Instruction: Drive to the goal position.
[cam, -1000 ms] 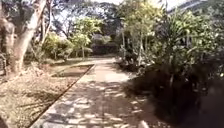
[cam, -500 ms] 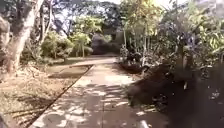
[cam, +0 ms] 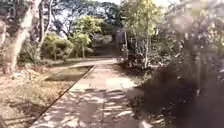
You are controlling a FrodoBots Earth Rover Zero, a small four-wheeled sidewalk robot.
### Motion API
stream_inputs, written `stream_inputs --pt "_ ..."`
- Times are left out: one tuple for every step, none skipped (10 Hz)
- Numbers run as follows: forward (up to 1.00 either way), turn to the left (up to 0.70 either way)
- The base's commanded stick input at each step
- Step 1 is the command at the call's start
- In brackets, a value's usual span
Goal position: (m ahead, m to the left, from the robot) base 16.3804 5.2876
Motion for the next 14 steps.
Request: stream_inputs --pt "0.5 0.0" --pt "0.5 0.0" --pt "0.5 0.0" --pt "0.5 0.0" --pt "0.5 0.0" --pt "0.5 0.0" --pt "0.5 0.0" --pt "0.5 0.0" --pt "0.5 0.0" --pt "0.5 0.0" --pt "0.5 0.0" --pt "0.5 0.0" --pt "0.5 0.0" --pt "0.5 0.0"
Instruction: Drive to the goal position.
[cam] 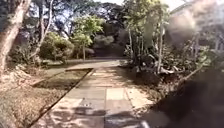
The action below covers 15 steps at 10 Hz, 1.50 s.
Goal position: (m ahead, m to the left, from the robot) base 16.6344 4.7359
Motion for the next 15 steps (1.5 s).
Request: stream_inputs --pt "0.5 0.0" --pt "0.5 0.0" --pt "0.5 0.0" --pt "0.5 0.0" --pt "0.5 0.0" --pt "0.5 0.0" --pt "0.5 0.0" --pt "0.5 0.0" --pt "0.5 0.0" --pt "0.5 0.0" --pt "0.5 0.0" --pt "0.5 0.0" --pt "0.5 0.0" --pt "0.5 0.0" --pt "0.5 0.0"
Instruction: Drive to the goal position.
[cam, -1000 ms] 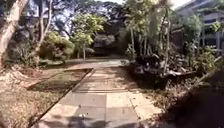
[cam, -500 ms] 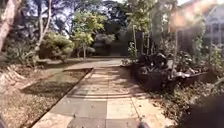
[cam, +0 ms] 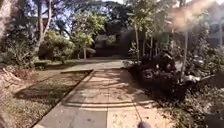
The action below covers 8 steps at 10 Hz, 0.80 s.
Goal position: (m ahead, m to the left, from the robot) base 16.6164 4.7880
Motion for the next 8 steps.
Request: stream_inputs --pt "0.5 0.0" --pt "0.5 0.0" --pt "0.5 0.0" --pt "0.5 0.0" --pt "0.5 0.0" --pt "0.5 0.0" --pt "0.5 0.0" --pt "0.5 0.0"
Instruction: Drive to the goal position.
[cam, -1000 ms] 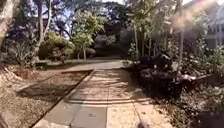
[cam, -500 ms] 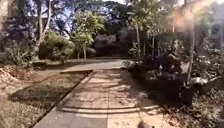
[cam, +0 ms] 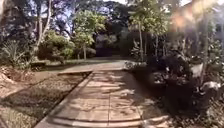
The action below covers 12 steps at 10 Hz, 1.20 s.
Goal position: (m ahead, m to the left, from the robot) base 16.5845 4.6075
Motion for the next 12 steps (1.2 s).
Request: stream_inputs --pt "0.5 0.0" --pt "0.5 0.0" --pt "0.5 0.0" --pt "0.5 0.0" --pt "0.5 0.0" --pt "0.5 0.0" --pt "0.5 0.0" --pt "0.5 0.0" --pt "0.5 0.0" --pt "0.5 0.0" --pt "0.5 0.0" --pt "0.5 0.0"
